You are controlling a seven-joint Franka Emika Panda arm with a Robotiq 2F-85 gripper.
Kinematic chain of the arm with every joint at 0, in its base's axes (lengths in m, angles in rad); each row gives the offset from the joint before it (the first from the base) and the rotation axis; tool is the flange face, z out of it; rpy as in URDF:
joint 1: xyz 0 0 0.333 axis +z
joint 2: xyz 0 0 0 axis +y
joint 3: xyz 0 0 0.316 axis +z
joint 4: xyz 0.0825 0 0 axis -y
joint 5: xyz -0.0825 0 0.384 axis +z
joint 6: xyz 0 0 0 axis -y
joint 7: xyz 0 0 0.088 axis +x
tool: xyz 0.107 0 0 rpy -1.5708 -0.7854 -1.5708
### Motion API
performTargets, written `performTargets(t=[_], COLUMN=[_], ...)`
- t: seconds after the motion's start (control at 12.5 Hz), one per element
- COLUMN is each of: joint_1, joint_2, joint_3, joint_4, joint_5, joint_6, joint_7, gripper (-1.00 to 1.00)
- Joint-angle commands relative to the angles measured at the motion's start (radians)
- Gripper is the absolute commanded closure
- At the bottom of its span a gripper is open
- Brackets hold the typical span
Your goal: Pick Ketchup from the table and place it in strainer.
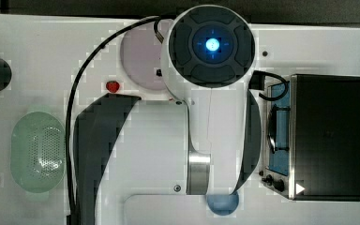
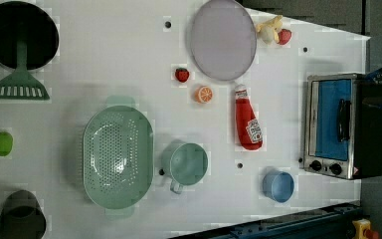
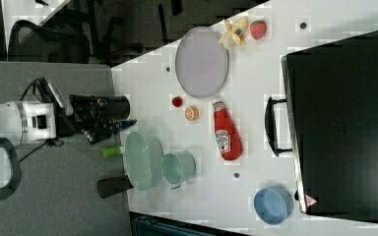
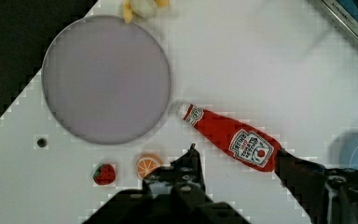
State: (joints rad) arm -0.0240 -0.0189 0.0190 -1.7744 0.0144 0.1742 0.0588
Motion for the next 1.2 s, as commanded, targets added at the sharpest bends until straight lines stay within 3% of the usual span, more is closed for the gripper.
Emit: performTargets(t=[0.08, 0.24, 0.8, 1.2], joint_1=[-0.092, -0.091, -0.088, -0.087], joint_2=[-0.168, -0.16, -0.046, -0.003], joint_3=[0.025, 0.027, 0.054, 0.068], joint_4=[-0.011, -0.022, -0.154, -0.342], joint_5=[0.013, 0.013, 0.013, 0.012], joint_6=[-0.176, -0.171, -0.095, 0.163], joint_7=[-0.065, -0.078, -0.321, -0.719], gripper=[-0.58, -0.99, -1.0, -1.0])
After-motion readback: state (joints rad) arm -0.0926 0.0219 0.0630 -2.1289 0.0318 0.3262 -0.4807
